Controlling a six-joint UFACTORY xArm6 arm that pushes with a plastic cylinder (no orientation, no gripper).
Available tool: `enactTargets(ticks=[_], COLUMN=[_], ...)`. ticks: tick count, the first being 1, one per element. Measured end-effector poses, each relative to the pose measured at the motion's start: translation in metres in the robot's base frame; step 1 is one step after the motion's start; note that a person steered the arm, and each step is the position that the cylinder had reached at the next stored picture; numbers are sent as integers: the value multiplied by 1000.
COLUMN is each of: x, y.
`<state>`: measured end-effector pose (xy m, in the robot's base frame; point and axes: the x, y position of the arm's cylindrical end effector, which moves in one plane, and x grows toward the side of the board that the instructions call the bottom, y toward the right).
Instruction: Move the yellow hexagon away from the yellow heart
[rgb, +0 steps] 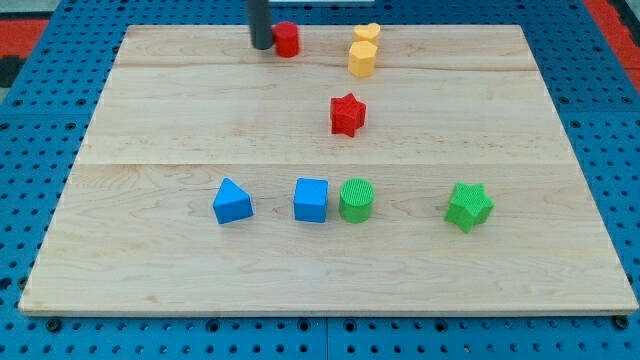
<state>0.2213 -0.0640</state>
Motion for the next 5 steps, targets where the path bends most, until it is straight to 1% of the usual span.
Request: enactTargets(ticks=[1,2,3,4,5], x=[11,45,45,29,27], y=[-9,25,91,131,152])
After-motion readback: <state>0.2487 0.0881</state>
